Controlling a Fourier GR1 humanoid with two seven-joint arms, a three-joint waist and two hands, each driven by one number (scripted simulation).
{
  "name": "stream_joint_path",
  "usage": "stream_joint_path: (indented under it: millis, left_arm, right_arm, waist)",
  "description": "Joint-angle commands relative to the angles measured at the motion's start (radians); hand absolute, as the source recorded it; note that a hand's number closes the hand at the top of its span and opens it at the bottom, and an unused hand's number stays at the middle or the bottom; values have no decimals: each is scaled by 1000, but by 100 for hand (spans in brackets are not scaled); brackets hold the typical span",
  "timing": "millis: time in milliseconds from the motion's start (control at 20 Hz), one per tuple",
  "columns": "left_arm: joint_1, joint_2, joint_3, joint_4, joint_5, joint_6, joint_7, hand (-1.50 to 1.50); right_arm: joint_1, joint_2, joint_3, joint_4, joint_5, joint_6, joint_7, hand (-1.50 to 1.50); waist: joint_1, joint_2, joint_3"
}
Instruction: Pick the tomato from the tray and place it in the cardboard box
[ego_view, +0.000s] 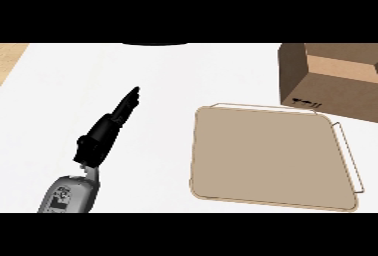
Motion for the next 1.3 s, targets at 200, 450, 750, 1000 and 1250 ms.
stream_joint_path:
  millis: [200, 450, 750, 1000, 1250]
  left_arm:
    - [58, -34, -38, -49, -38, 16, -1, 0]
    - [19, -5, 16, -57, 17, -37, 51, 0]
    - [-2, -22, 1, -57, -8, -27, 45, 0]
    - [44, -34, -25, -48, -40, -20, -1, 0]
    - [-47, -31, 26, 7, -16, -23, 39, 0]
  right_arm:
    - [-215, -82, -45, 299, -11, 7, -37, 150]
    - [-272, -23, 8, 462, 60, -117, -112, 150]
    - [-398, -41, 67, 781, 178, -244, -234, 150]
    - [-520, -38, 132, 918, 263, -283, -223, 150]
    - [-590, -78, 125, 1204, 302, -337, -389, 150]
  waist:
    - [9, 1, 0]
    - [10, 2, 0]
    - [21, 5, 1]
    - [17, 3, 0]
    - [21, 7, 1]
